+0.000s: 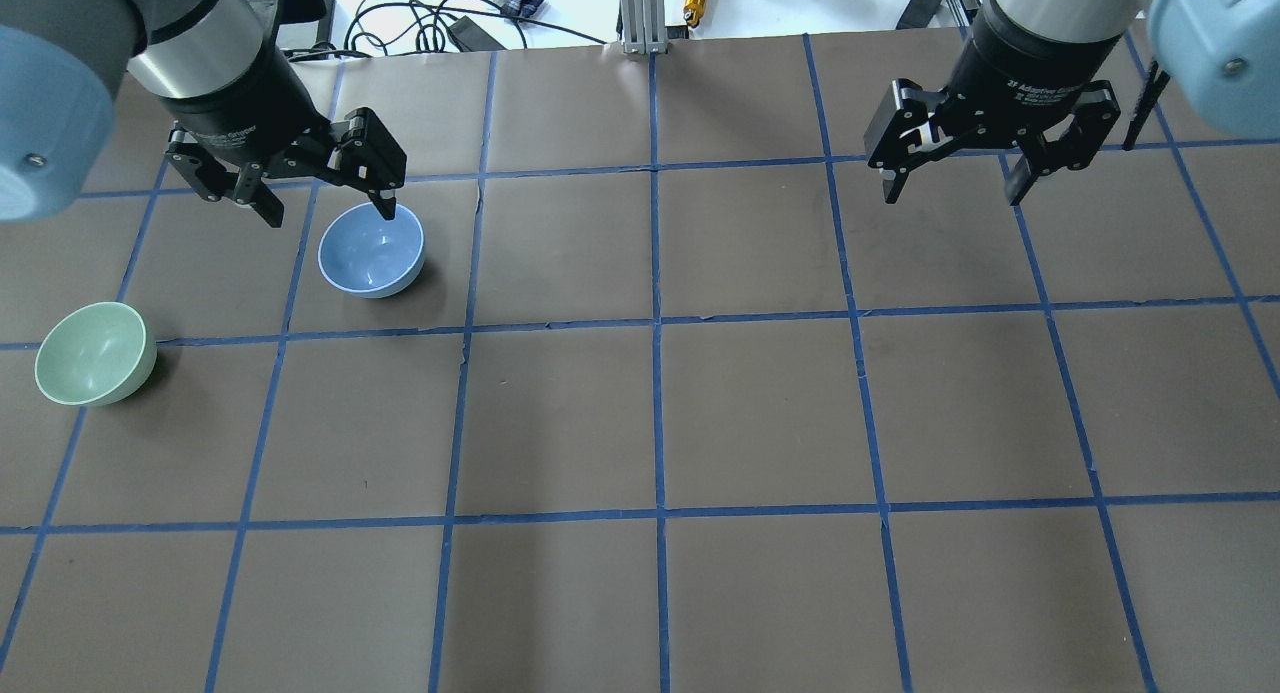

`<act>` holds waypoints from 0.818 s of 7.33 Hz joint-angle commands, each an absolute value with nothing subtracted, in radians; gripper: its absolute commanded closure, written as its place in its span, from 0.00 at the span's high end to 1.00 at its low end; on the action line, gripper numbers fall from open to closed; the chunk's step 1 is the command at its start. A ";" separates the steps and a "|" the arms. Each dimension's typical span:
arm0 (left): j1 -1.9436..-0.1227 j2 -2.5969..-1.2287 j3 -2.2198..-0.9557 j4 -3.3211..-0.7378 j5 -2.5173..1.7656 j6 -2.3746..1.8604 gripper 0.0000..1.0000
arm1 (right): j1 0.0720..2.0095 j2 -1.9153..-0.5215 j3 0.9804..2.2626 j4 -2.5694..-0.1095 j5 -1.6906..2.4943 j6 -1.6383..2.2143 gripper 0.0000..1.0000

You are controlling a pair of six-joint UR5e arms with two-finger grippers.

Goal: Stack green bowl on blue bowl
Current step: 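Move the open left gripper from above the blue bowl toward the green bowl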

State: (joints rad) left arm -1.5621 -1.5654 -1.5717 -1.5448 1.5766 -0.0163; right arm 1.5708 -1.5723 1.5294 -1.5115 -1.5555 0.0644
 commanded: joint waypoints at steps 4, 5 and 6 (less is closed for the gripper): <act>-1.563 -1.566 -1.571 -1.545 1.578 -0.017 1.00 | 1.571 -1.572 1.529 -1.511 -1.555 0.064 1.00; -1.560 -1.569 -1.569 -1.534 1.580 -0.015 1.00 | 1.571 -1.572 1.529 -1.512 -1.555 0.064 1.00; -1.531 -1.580 -1.563 -1.532 1.580 -0.003 1.00 | 1.571 -1.572 1.529 -1.511 -1.555 0.064 1.00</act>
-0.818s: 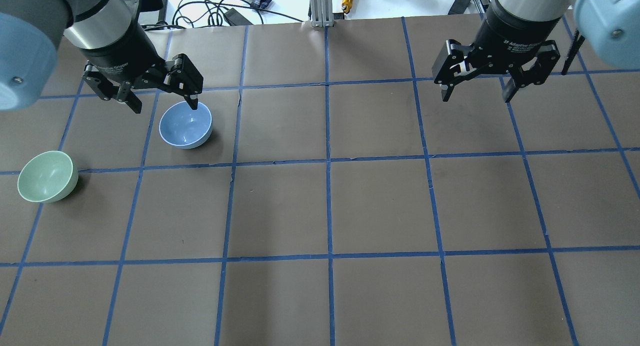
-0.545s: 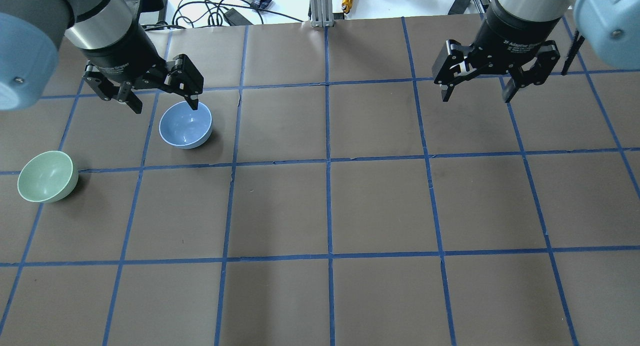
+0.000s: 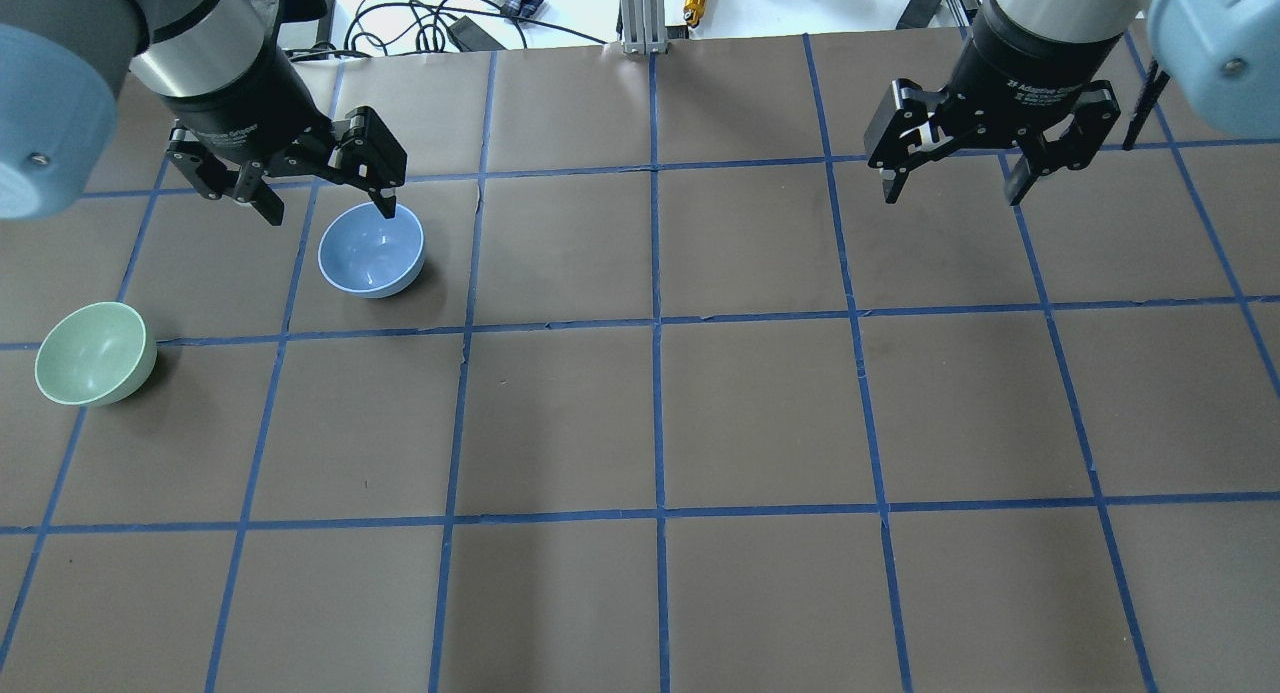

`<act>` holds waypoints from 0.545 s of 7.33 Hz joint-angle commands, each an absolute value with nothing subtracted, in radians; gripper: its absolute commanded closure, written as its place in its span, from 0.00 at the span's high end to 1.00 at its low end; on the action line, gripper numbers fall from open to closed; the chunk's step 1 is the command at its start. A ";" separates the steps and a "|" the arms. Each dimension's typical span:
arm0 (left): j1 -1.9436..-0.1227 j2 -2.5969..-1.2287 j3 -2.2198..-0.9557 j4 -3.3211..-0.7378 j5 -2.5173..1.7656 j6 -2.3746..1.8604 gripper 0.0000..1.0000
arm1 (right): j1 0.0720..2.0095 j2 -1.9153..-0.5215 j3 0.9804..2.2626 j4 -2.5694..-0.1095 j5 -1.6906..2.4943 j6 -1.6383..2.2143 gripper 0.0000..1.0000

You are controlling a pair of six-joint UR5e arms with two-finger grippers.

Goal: Stack green bowl on blue bowl
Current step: 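Move the open left gripper from above the blue bowl toward the green bowl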

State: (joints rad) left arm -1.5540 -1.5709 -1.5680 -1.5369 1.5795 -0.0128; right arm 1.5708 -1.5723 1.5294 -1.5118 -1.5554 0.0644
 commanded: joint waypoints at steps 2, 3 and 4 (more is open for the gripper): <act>-1.426 -1.589 -1.569 -1.532 1.572 0.146 1.00 | 1.571 -1.572 1.529 -1.511 -1.555 0.064 1.00; -1.345 -1.598 -1.572 -1.534 1.565 0.216 1.00 | 1.571 -1.572 1.529 -1.512 -1.555 0.064 1.00; -1.262 -1.615 -1.574 -1.535 1.562 0.295 1.00 | 1.571 -1.572 1.529 -1.511 -1.555 0.064 1.00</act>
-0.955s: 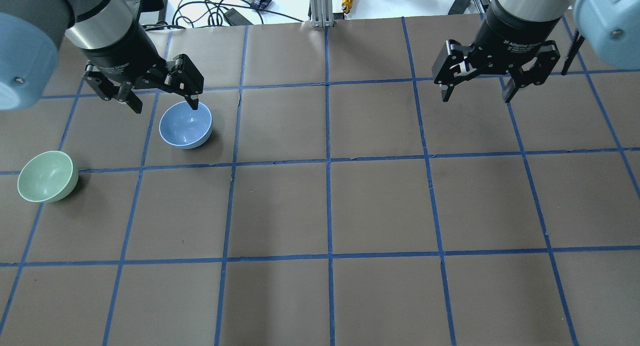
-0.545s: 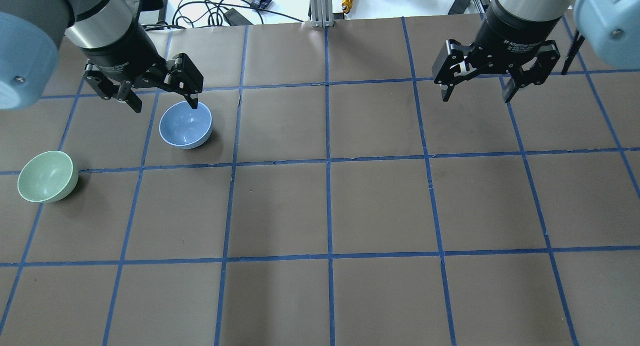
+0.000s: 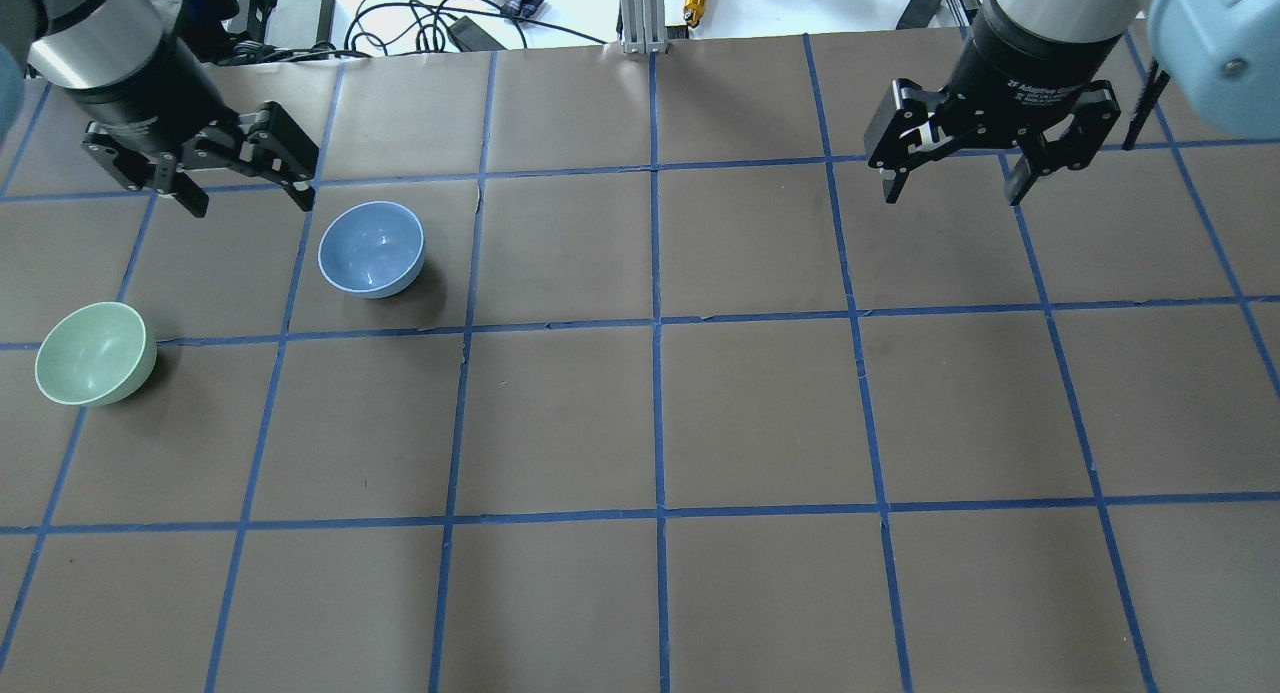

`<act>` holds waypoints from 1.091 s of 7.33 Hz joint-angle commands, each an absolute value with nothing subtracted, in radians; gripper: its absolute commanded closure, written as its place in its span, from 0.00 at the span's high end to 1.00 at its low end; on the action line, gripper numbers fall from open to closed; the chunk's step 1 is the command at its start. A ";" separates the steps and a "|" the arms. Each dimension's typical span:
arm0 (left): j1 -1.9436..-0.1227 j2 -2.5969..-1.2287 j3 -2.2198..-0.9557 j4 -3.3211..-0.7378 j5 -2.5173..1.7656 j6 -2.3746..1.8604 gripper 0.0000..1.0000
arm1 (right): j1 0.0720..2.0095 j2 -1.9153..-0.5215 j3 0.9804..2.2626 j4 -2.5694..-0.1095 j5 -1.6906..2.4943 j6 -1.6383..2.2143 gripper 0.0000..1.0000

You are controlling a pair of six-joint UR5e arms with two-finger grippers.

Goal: Stack green bowl on blue bowl
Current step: 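Lower the left gripper onto the rim of the pale green bowl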

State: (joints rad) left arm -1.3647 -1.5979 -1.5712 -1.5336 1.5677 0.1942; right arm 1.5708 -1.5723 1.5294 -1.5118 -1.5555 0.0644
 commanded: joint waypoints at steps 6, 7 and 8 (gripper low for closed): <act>-0.853 -1.859 -1.624 -1.175 1.560 0.821 1.00 | 1.571 -1.572 1.529 -1.511 -1.555 0.064 1.00; -0.809 -1.899 -1.631 -1.152 1.540 0.880 1.00 | 1.571 -1.572 1.529 -1.511 -1.555 0.063 1.00; -0.777 -1.940 -1.631 -1.117 1.505 0.926 1.00 | 1.571 -1.572 1.529 -1.511 -1.555 0.064 1.00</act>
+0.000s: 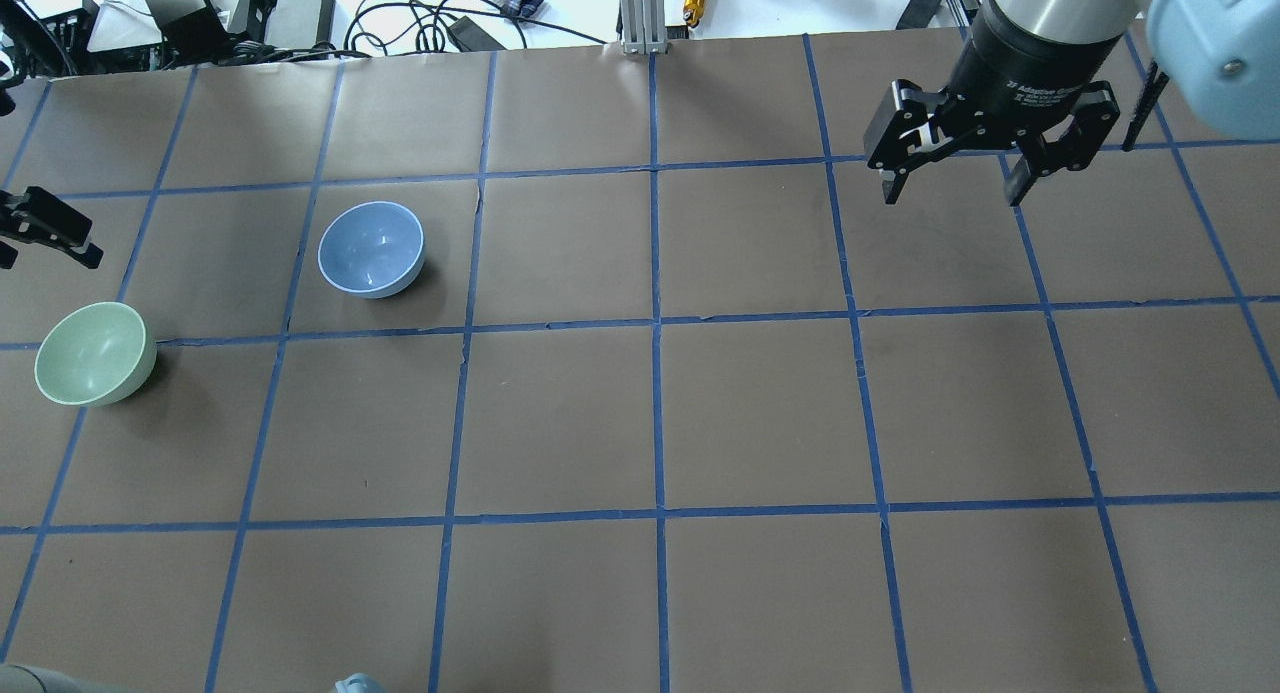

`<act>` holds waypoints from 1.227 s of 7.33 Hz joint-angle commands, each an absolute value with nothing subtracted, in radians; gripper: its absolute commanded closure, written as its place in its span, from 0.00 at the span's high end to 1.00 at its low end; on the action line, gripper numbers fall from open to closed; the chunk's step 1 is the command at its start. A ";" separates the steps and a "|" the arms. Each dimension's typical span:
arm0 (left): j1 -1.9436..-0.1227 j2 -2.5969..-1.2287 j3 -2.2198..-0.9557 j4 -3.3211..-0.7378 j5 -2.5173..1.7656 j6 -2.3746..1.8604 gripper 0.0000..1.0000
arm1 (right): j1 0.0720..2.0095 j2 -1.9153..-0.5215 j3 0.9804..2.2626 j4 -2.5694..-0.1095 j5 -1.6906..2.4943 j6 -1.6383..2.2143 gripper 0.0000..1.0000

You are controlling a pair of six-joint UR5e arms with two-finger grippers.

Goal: Stack green bowl on blue bowl
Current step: 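Lower the left gripper onto the rim of the pale green bowl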

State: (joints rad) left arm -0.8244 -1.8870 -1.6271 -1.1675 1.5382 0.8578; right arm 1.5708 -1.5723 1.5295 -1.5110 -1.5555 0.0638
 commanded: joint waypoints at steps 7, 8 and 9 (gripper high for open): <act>-0.723 -2.100 -1.640 -1.026 1.543 1.020 0.49 | 1.571 -1.572 1.529 -1.511 -1.555 0.064 1.00; -0.724 -2.102 -1.638 -1.034 1.539 1.022 0.28 | 1.571 -1.572 1.529 -1.511 -1.555 0.064 1.00; -0.724 -2.100 -1.637 -1.040 1.539 1.023 0.12 | 1.571 -1.572 1.531 -1.512 -1.555 0.064 1.00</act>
State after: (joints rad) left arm -0.7241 -2.0979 -1.6384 -1.0321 1.5374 1.0197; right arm 1.5708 -1.5724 1.5296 -1.5112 -1.5555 0.0644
